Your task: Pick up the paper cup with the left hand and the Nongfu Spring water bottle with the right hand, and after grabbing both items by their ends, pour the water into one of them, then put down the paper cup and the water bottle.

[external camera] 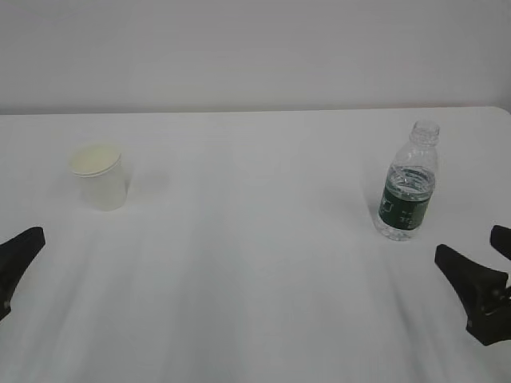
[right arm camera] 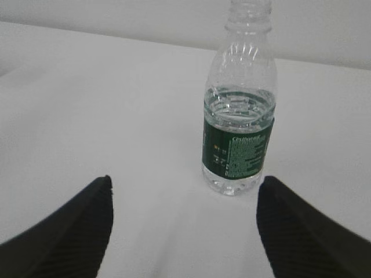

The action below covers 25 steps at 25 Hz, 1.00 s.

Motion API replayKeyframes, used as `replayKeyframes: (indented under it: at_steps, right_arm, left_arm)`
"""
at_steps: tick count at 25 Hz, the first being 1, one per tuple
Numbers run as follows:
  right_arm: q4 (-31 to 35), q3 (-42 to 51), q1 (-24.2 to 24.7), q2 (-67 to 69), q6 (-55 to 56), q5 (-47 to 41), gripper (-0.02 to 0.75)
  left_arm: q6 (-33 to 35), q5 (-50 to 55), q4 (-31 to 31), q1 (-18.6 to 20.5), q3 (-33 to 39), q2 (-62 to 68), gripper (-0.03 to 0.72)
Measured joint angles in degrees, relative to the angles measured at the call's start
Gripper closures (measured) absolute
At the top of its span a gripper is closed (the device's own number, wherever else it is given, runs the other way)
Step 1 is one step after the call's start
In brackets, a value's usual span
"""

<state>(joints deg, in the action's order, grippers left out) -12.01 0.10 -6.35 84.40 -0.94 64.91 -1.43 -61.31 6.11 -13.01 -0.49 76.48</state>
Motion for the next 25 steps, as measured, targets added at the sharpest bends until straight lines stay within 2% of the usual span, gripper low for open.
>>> replayKeyframes:
  at_steps: [7,17,25]
  right_arm:
    - [1.87,-0.67,0.00,4.52,0.00,0.13,0.148]
    - [2.75,-3.48,0.00,6.13,0.00,0.43,0.148]
    - [2.75,-6.27,0.00,9.38,0.00,0.48,0.148]
  left_arm:
    - [-0.13,-2.84,0.00,0.00,0.00,1.74,0.120]
    - [-0.27,-4.00,-0.21,0.00,-0.58,12.64,0.120]
    - [-3.13,-4.13,-5.00,0.00,-0.68,13.63,0.120]
